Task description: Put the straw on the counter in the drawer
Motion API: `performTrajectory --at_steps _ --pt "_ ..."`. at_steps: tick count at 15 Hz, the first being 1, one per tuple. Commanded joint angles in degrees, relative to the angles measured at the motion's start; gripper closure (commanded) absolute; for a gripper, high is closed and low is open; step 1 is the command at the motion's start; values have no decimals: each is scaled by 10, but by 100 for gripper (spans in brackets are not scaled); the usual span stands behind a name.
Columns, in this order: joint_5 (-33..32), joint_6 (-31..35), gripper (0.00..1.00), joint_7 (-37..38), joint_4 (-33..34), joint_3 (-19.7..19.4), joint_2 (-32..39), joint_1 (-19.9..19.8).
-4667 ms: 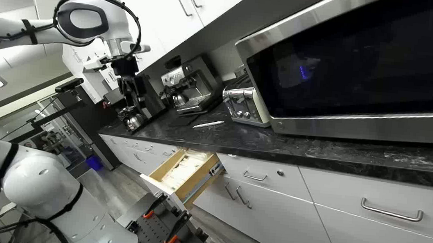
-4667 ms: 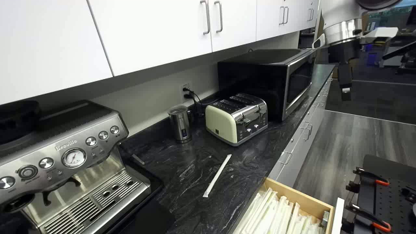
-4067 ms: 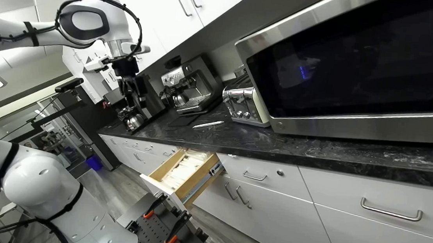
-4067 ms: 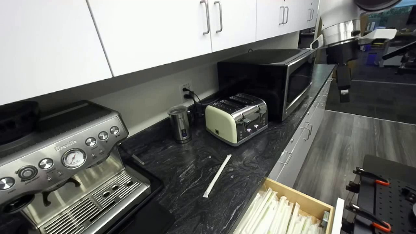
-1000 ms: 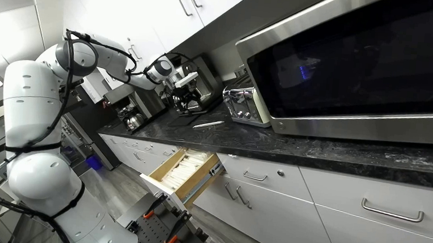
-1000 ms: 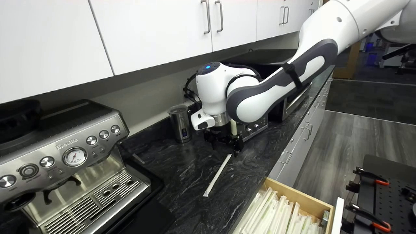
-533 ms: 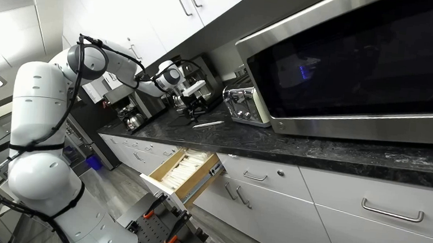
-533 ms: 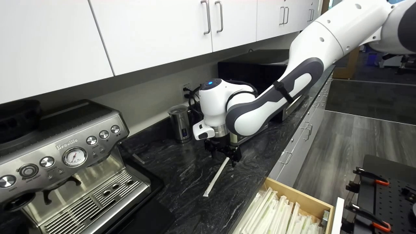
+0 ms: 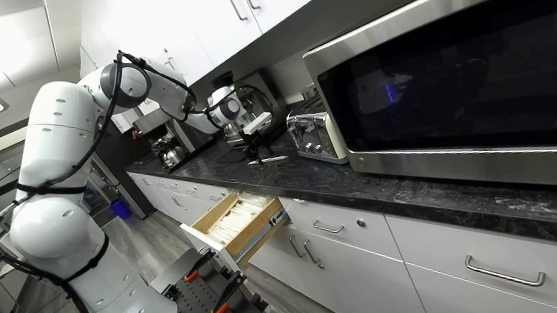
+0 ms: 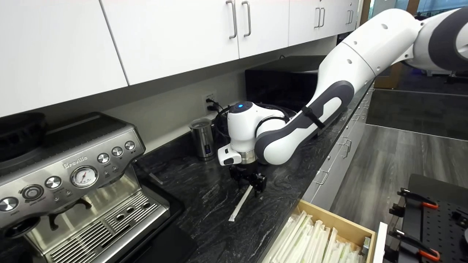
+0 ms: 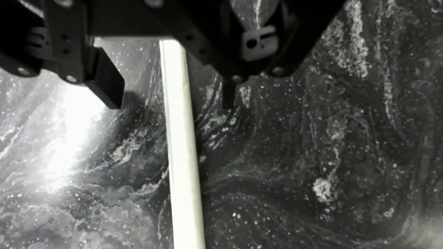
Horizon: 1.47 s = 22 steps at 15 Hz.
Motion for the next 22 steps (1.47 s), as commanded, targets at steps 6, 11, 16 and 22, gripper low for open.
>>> performTrajectory --at_steps 6,11,16,22 --pt "25 14 95 -5 -5 5 -2 -9" --pt "37 -6 99 6 -31 7 -28 -10" --pt "71 -66 100 5 -176 17 -130 -23" --pt "164 3 100 -128 -363 81 -251 -61"
